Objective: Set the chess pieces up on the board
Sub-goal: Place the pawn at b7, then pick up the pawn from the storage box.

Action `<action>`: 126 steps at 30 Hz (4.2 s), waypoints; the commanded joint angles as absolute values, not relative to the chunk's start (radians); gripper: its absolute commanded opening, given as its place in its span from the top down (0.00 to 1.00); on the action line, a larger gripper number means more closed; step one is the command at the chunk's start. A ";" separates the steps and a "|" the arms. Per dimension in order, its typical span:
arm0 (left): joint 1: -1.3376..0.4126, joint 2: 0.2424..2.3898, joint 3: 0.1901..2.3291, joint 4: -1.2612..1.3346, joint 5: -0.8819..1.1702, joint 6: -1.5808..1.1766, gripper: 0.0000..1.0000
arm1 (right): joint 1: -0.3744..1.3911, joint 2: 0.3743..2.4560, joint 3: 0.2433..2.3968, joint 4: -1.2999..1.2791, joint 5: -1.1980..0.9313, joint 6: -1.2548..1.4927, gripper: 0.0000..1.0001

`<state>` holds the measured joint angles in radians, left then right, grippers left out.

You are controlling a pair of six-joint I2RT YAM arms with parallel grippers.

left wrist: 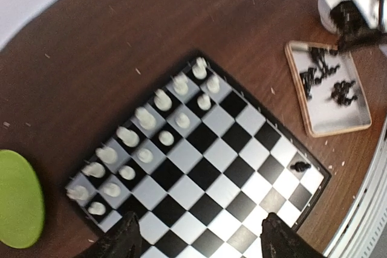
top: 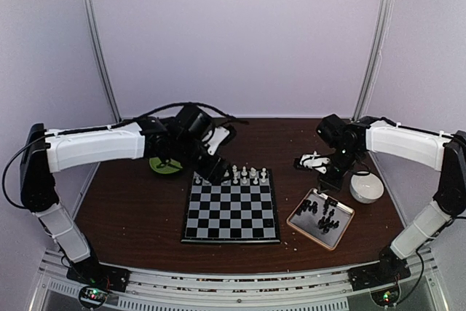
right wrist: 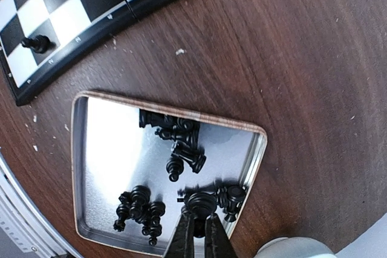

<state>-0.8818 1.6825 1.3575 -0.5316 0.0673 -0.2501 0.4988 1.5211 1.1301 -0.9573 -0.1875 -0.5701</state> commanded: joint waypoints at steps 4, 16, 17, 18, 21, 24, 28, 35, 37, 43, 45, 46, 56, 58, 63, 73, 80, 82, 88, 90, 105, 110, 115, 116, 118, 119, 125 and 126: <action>-0.686 1.553 1.525 -0.606 -0.020 -0.136 0.29 | 0.621 1.488 1.257 -1.010 -0.199 -0.568 1.00; -0.460 1.362 1.303 -0.445 -0.262 -0.118 0.26 | 0.903 1.768 1.564 -1.094 -0.210 -0.558 1.00; -0.456 1.354 1.294 -0.439 -0.277 -0.120 0.26 | 0.922 1.799 1.588 -1.108 -0.202 -0.558 1.00; -0.455 1.349 1.299 -0.444 -0.287 -0.122 0.26 | 0.942 1.828 1.606 -1.116 -0.191 -0.559 1.00; -0.454 1.333 1.306 -0.451 -0.285 -0.123 0.26 | 0.990 1.889 1.634 -1.126 -0.170 -0.560 1.00; -0.455 1.312 1.300 -0.451 -0.284 -0.125 0.26 | 1.009 1.933 1.648 -1.136 -0.173 -0.556 1.00; -0.456 1.296 1.296 -0.449 -0.280 -0.124 0.26 | 1.018 1.963 1.646 -1.136 -0.182 -0.545 1.00; -0.455 1.298 1.295 -0.449 -0.266 -0.124 0.27 | 1.019 1.991 1.634 -1.124 -0.180 -0.540 1.00; -0.454 1.301 1.293 -0.449 -0.265 -0.125 0.27 | 1.019 1.997 1.636 -1.122 -0.186 -0.538 1.00; -0.455 1.310 1.293 -0.449 -0.261 -0.125 0.27 | 1.019 2.012 1.632 -1.114 -0.193 -0.534 1.00; -0.455 1.312 1.295 -0.449 -0.259 -0.125 0.27 | 1.019 2.020 1.632 -1.111 -0.194 -0.532 1.00; -0.455 1.313 1.295 -0.449 -0.258 -0.125 0.27 | 1.019 2.023 1.632 -1.110 -0.192 -0.531 1.00; -0.455 1.318 1.295 -0.450 -0.247 -0.120 0.27 | 1.019 2.047 1.637 -1.092 -0.177 -0.528 0.99; -0.455 1.320 1.295 -0.449 -0.234 -0.116 0.27 | 1.019 2.050 1.637 -1.085 -0.172 -0.525 0.99; -0.454 1.322 1.296 -0.449 -0.234 -0.112 0.27 | 1.018 2.061 1.638 -1.081 -0.169 -0.524 0.98; -0.456 1.319 1.296 -0.451 -0.241 -0.105 0.27 | 1.018 2.066 1.636 -1.073 -0.160 -0.519 0.94; -0.455 1.317 1.295 -0.451 -0.241 -0.102 0.27 | 1.019 2.070 1.635 -1.074 -0.160 -0.517 0.92; -0.455 1.316 1.295 -0.451 -0.240 -0.101 0.27 | 1.019 2.071 1.635 -1.074 -0.164 -0.517 0.91; -0.455 1.316 1.295 -0.451 -0.239 -0.100 0.27 | 1.019 2.074 1.638 -1.077 -0.173 -0.517 0.86; -0.454 1.318 1.295 -0.451 -0.238 -0.100 0.27 | 1.019 2.070 1.638 -1.079 -0.172 -0.517 0.79; -0.454 1.329 1.295 -0.451 -0.224 -0.103 0.27 | 0.971 1.861 1.640 -1.125 -0.169 -0.519 0.69; -0.456 1.340 1.296 -0.452 -0.206 -0.110 0.27 | 0.868 1.737 1.538 -1.106 -0.170 -0.516 0.69; -0.457 1.343 1.296 -0.452 -0.197 -0.117 0.27 | 0.710 1.686 1.407 -1.080 -0.170 -0.510 0.71; -0.457 1.344 1.296 -0.453 -0.196 -0.117 0.27 | 0.681 1.681 1.384 -1.072 -0.168 -0.508 0.71; -0.456 1.345 1.296 -0.452 -0.195 -0.117 0.27 | 0.629 1.675 1.349 -1.064 -0.167 -0.511 0.72; -0.456 1.347 1.296 -0.453 -0.196 -0.118 0.27 | 0.605 1.674 1.337 -1.064 -0.167 -0.513 0.72; -0.455 1.356 1.300 -0.456 -0.189 -0.120 0.26 | 0.524 1.686 1.282 -1.057 -0.138 -0.523 0.74; -0.456 1.356 1.301 -0.456 -0.187 -0.121 0.27 | 0.521 1.693 1.276 -1.055 -0.134 -0.526 0.74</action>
